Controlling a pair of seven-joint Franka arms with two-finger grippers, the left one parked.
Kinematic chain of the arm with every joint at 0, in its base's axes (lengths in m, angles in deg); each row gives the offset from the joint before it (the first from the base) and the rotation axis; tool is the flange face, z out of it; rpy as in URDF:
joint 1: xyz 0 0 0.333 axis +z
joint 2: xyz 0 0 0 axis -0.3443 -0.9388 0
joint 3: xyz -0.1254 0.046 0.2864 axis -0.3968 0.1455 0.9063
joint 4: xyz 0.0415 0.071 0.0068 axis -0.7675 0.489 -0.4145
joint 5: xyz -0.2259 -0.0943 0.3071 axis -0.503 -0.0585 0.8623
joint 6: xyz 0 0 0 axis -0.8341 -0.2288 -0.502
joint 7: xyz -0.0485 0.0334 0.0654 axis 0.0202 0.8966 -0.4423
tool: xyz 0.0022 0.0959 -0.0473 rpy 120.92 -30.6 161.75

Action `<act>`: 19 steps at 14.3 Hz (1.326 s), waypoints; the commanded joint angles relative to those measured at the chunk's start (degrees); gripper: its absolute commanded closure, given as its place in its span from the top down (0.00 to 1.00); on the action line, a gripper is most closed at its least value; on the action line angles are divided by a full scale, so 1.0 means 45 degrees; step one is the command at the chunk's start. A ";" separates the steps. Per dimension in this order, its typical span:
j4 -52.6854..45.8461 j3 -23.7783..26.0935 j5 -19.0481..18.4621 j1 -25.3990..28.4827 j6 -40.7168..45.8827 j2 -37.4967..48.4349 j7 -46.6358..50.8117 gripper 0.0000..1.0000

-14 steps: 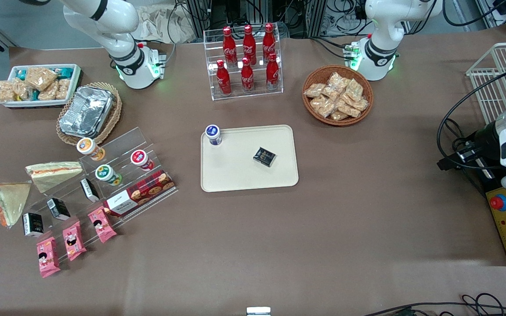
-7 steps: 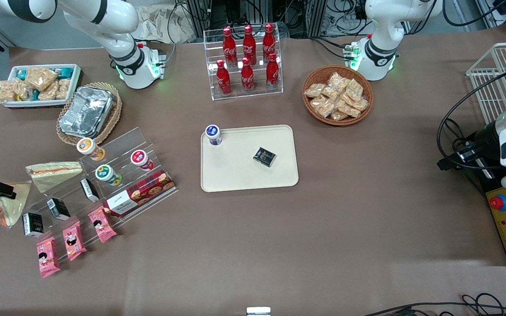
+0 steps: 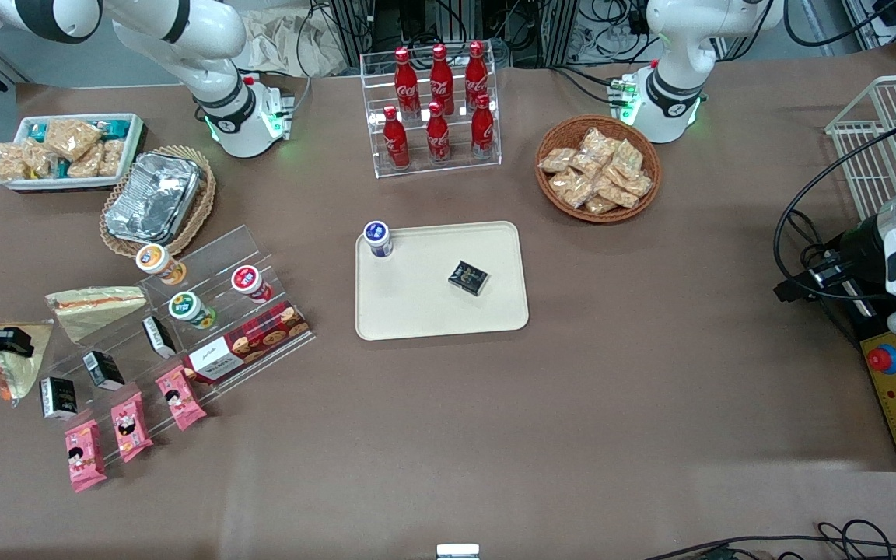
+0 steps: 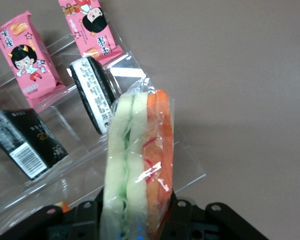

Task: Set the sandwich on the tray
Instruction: 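Lift the sandwich and carry it with the right gripper toward the tray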

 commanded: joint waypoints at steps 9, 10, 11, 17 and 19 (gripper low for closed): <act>-0.0327 0.3716 -0.2794 0.1286 0.4668 0.4305 -0.1674 0.00; -0.0327 0.4517 -0.2777 0.1306 0.5039 0.4443 -0.1635 0.00; -0.0327 0.5298 -0.2719 0.1344 0.5178 0.4483 -0.1654 0.00; -0.0327 0.8723 -0.2387 0.2746 0.4071 0.3004 -0.1615 0.00; -0.0327 0.8724 -0.2191 0.3860 0.2921 0.1736 -0.1653 0.00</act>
